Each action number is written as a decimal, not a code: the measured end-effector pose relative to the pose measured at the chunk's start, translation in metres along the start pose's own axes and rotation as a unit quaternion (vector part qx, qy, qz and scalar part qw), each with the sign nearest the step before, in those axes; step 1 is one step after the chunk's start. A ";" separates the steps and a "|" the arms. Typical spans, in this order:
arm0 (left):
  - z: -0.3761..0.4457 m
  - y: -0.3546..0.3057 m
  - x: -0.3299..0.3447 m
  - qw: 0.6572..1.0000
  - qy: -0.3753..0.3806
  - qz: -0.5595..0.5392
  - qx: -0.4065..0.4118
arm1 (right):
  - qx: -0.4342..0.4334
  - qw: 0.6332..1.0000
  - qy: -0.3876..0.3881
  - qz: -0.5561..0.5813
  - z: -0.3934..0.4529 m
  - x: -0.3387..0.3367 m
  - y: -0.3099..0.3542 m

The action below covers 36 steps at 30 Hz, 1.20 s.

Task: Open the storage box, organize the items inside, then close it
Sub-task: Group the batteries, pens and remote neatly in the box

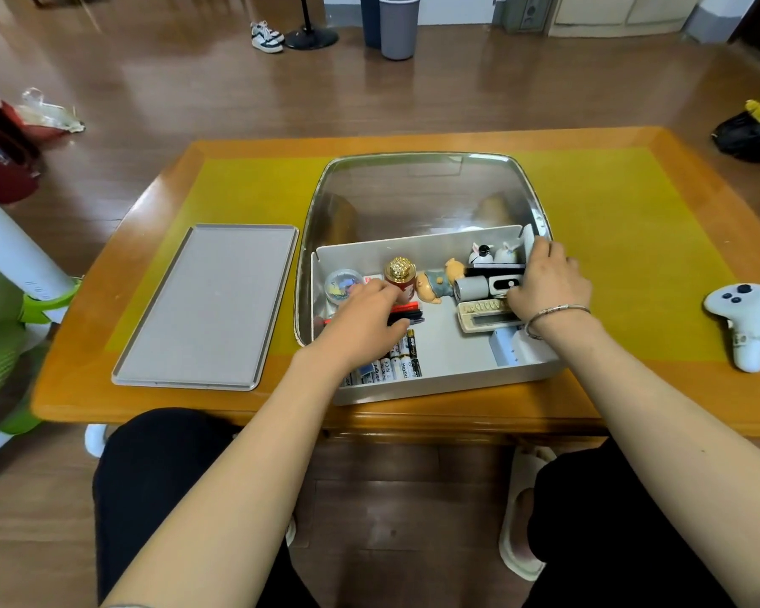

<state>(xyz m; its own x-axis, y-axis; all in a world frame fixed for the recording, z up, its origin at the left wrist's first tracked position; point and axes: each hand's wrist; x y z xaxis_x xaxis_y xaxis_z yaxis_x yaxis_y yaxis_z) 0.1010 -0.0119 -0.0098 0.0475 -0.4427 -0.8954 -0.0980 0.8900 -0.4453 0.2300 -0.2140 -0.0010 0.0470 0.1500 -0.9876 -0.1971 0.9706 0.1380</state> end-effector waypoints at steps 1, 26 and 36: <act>0.002 -0.003 0.002 1.000 -0.001 -0.008 0.005 | -0.002 1.000 -0.012 -0.001 0.001 -0.001 0.000; 0.006 -0.046 0.010 0.973 -0.092 -0.209 0.030 | -0.176 0.888 0.118 0.408 -0.036 -0.029 0.044; -0.002 -0.012 0.012 0.970 -0.062 -0.211 -0.100 | -0.253 0.965 0.059 0.043 -0.009 -0.006 -0.001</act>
<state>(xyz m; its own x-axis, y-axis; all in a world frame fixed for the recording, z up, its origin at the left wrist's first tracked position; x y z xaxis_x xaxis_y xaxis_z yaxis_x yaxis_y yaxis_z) 0.1011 -0.0281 -0.0154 0.2430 -0.7355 -0.6325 -0.2339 0.5884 -0.7740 0.2211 -0.2177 0.0039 -0.0975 0.1747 -0.9798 -0.6500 0.7343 0.1956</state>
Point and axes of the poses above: each hand's wrist, its own z-axis towards the middle knuckle, its own x-axis out of the palm, y = z × x
